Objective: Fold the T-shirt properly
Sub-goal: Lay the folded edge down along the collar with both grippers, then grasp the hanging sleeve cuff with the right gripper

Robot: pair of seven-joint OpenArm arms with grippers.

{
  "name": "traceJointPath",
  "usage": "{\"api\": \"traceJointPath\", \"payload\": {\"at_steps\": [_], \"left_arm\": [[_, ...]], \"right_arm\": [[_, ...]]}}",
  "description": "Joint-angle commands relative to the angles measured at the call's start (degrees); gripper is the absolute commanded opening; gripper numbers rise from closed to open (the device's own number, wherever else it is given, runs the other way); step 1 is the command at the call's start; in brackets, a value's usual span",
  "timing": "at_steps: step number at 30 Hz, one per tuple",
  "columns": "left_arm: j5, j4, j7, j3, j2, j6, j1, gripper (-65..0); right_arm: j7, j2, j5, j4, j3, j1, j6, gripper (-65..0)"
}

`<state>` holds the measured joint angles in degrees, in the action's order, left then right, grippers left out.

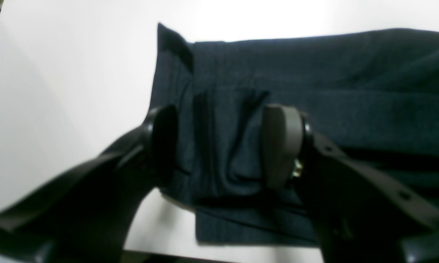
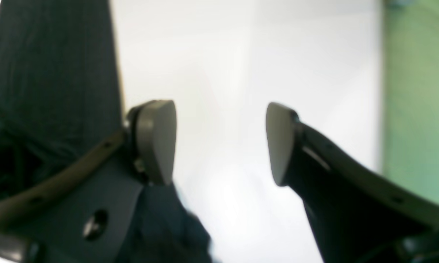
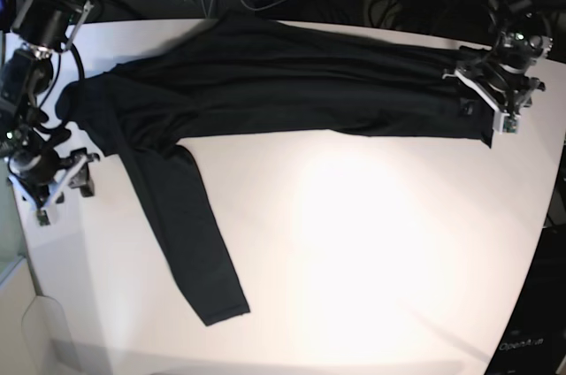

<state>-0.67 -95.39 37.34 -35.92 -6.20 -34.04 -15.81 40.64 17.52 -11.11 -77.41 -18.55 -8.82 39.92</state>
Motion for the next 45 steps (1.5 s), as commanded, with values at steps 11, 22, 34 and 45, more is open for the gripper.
{"api": "traceJointPath", "payload": {"at_steps": [11,22,34,45], "left_arm": [[0.1,-1.2,-0.8,-0.1,1.5,0.3,0.3,-29.8],[0.1,-1.3,2.9,-0.1,1.4,0.3,0.6,-29.8],[0.1,-3.0,2.9,-0.1,1.4,0.4,0.9,-29.8],[0.2,-3.0,2.9,0.0,1.5,0.4,1.0,-29.8]], "right_arm": [[-9.9,1.3,-0.6,27.3,21.1,-23.6,0.1,-26.3],[-31.0,-3.8,8.6,52.7,25.6,-33.4,0.1,-26.3],[-35.0,-1.3,8.4,54.2,25.5,-33.7,0.1,-26.3],[-35.1,-0.2,8.4,54.1,25.5,-31.0,0.1,-26.3]]}}
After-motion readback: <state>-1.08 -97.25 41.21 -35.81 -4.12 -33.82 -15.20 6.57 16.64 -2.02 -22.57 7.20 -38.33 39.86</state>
